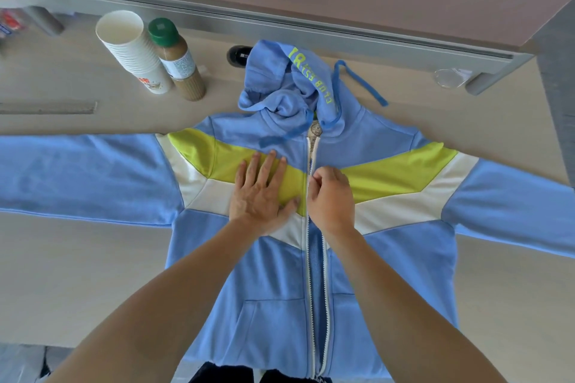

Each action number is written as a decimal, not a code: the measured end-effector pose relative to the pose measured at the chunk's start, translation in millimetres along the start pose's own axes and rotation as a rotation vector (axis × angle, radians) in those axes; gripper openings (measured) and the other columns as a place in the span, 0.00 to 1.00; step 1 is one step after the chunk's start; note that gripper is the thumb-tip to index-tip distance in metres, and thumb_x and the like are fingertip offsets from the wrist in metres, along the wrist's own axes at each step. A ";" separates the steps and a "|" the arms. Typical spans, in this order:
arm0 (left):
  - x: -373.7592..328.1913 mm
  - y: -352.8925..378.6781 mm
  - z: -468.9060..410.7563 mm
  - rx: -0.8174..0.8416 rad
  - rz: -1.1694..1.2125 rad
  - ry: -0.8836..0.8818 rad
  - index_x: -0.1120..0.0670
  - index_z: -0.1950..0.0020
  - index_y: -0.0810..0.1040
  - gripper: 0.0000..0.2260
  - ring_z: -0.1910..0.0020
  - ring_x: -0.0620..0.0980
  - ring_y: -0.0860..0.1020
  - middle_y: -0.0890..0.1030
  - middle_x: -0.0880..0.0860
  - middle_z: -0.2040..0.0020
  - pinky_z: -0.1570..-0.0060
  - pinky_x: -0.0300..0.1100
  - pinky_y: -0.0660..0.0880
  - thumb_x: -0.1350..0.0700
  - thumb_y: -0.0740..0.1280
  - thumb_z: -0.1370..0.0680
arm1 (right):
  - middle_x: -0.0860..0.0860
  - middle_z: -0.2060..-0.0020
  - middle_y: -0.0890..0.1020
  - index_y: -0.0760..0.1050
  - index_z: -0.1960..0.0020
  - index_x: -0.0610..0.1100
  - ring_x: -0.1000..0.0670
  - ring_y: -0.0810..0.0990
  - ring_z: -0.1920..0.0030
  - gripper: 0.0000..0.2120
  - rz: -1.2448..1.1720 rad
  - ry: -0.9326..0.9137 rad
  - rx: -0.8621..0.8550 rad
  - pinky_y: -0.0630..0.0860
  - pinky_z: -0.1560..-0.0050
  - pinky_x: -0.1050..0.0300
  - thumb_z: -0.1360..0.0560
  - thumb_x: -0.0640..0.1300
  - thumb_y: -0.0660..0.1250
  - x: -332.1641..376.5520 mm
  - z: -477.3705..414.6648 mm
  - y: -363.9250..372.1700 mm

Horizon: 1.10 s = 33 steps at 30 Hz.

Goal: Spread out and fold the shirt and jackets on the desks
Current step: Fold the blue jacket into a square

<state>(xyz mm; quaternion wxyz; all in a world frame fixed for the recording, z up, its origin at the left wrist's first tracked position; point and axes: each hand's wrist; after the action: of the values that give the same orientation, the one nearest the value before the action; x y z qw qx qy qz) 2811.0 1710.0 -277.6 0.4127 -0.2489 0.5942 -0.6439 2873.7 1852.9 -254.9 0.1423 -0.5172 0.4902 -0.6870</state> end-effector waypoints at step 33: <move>-1.2 -8.7 -16.5 0.118 -0.042 0.111 0.43 0.19 0.48 0.32 0.20 0.55 0.41 0.43 0.50 0.18 0.24 0.59 0.39 0.34 0.49 0.20 | 0.49 0.19 0.45 0.46 0.19 0.56 0.46 0.44 0.19 0.42 0.523 0.067 0.402 0.42 0.22 0.44 0.30 0.69 0.31 -73.2 57.4 -53.9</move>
<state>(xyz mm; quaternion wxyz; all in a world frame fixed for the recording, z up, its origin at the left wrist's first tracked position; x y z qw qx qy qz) 2796.3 1719.9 -271.7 0.3794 -0.2008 0.5718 -0.6991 2970.4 1900.0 -253.3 0.3969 -0.3127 0.4654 -0.7267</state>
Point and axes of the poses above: each hand's wrist, its own z-axis away from the middle knuckle, its own y-axis out of the palm, x = y × z
